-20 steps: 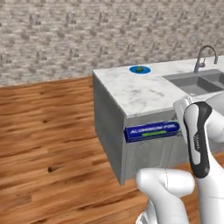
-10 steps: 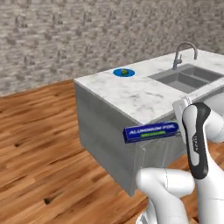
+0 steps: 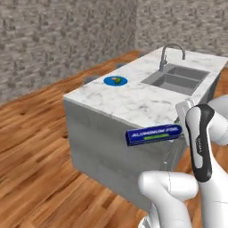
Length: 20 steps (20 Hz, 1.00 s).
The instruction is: Retrieve the tupperware and aluminum foil from the cabinet and place them on the dining counter near the plate with shrimp and avocado to prepare for storing leftovers.
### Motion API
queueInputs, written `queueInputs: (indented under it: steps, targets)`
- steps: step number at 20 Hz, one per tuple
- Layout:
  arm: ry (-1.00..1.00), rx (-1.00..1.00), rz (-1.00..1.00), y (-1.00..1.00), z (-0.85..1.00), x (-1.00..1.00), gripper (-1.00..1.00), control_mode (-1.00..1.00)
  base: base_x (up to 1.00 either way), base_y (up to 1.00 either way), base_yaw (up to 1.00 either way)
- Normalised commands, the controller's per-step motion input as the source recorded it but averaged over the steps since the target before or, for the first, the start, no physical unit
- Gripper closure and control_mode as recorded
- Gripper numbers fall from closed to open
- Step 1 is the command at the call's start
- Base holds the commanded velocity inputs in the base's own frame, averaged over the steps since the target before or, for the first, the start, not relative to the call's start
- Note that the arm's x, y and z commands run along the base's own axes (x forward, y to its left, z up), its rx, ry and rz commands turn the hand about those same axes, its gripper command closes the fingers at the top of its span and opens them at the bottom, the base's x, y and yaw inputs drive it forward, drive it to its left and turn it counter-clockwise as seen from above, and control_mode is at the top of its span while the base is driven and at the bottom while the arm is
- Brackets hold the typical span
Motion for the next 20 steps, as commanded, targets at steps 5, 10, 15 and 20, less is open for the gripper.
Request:
queueInputs:
  steps: [5, 10, 15, 20]
  targets:
    - [0.0, 0.0, 0.0, 0.0, 0.0, 0.0, 1.0, 1.0, 0.4, 1.0, -0.48]
    - [0.0, 0.0, 0.0, 0.0, 0.0, 0.0, 1.0, 1.0, 0.25, 1.0, -0.43]
    - [0.0, 0.0, 0.0, 0.0, 0.0, 0.0, 1.0, 1.0, 0.2, 1.0, -0.41]
    - [0.0, 0.0, 0.0, 0.0, 0.0, 0.0, 1.0, 1.0, 0.2, 1.0, -0.4]
